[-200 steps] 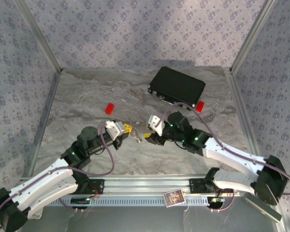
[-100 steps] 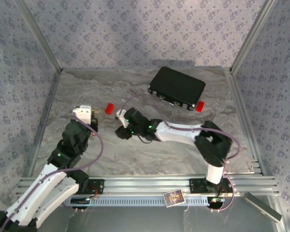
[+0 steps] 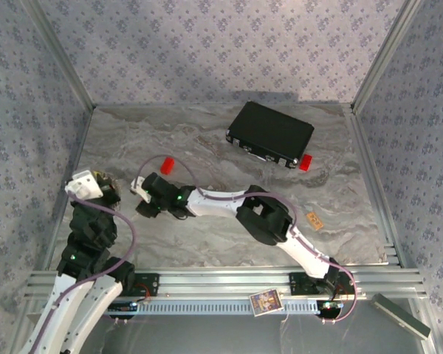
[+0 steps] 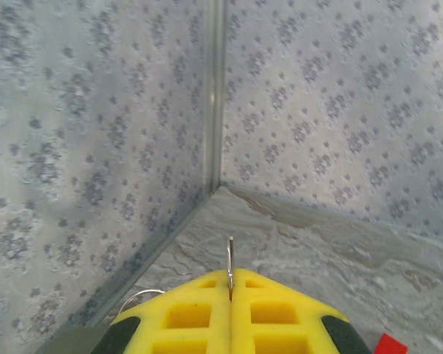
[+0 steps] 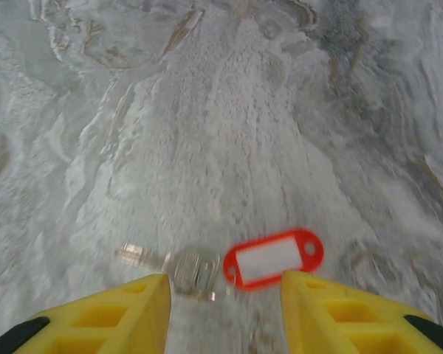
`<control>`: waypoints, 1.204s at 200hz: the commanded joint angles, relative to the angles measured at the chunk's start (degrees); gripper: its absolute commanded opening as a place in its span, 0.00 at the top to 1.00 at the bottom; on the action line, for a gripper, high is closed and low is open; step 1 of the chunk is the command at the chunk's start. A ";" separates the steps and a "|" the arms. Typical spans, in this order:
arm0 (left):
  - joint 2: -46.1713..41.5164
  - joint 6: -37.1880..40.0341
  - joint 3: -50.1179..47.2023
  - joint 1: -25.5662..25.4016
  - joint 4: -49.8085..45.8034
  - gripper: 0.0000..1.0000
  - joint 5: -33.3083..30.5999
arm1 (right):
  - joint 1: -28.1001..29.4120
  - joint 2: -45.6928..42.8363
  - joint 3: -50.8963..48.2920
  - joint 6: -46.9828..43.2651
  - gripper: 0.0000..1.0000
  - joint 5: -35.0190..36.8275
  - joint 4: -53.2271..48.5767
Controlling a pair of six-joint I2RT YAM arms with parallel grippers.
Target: Put the keys on the keyring
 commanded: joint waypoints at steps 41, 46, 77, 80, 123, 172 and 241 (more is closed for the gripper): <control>-1.08 -3.40 0.44 0.49 -0.71 1.00 -1.86 | 1.12 11.84 15.19 -4.40 0.53 4.52 -7.07; -1.07 -3.57 0.31 0.50 -0.54 1.00 -1.73 | 1.05 12.37 15.90 -4.40 0.53 4.49 -7.62; -0.59 -4.06 0.38 0.51 -0.69 1.00 -0.55 | 0.46 13.79 17.87 -3.53 0.55 1.57 -12.68; -0.55 -4.05 0.38 0.51 -0.69 1.00 -0.39 | 0.38 13.74 17.81 -3.44 0.55 1.30 -13.38; 0.89 -4.88 0.28 0.51 -0.42 1.00 2.29 | -0.30 9.11 10.45 -3.49 0.66 -0.54 -19.46; 2.29 -5.56 -0.40 0.51 0.52 1.00 5.34 | -0.56 -3.89 -10.04 -3.83 0.73 1.53 -17.33; 9.47 -4.88 0.60 0.51 2.10 1.00 20.39 | -2.29 -19.68 -33.50 0.36 0.76 6.69 -17.69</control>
